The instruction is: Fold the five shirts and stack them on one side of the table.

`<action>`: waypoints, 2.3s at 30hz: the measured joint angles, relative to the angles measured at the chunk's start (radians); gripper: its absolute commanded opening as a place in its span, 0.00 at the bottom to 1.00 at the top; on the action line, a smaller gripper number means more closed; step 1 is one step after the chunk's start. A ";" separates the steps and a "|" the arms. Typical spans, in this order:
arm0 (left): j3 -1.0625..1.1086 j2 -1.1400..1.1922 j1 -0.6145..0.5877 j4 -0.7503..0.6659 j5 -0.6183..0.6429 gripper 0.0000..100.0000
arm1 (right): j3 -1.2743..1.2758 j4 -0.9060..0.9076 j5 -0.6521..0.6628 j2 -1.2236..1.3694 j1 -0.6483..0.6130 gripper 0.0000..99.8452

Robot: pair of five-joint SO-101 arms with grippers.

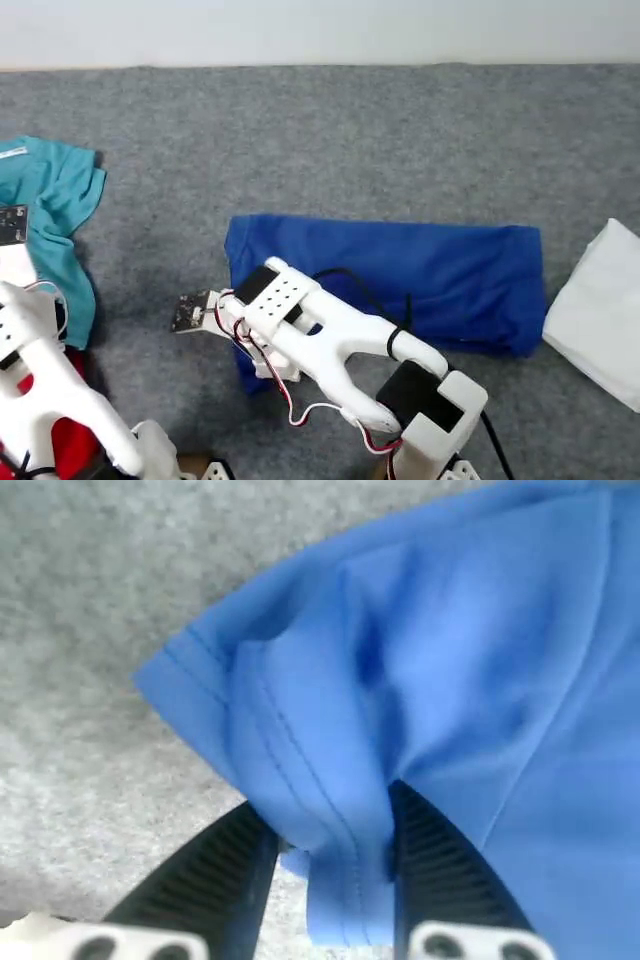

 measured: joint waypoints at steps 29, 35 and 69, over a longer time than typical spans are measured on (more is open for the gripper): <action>0.005 0.000 0.000 0.000 0.000 0.00 | -0.299 -0.138 0.135 0.206 0.310 0.07; 0.029 0.000 0.000 0.000 0.000 0.00 | -0.485 -0.133 0.135 0.327 0.362 0.16; 0.046 -0.003 0.063 -0.025 0.000 0.00 | -0.717 0.396 -0.044 0.315 0.169 0.01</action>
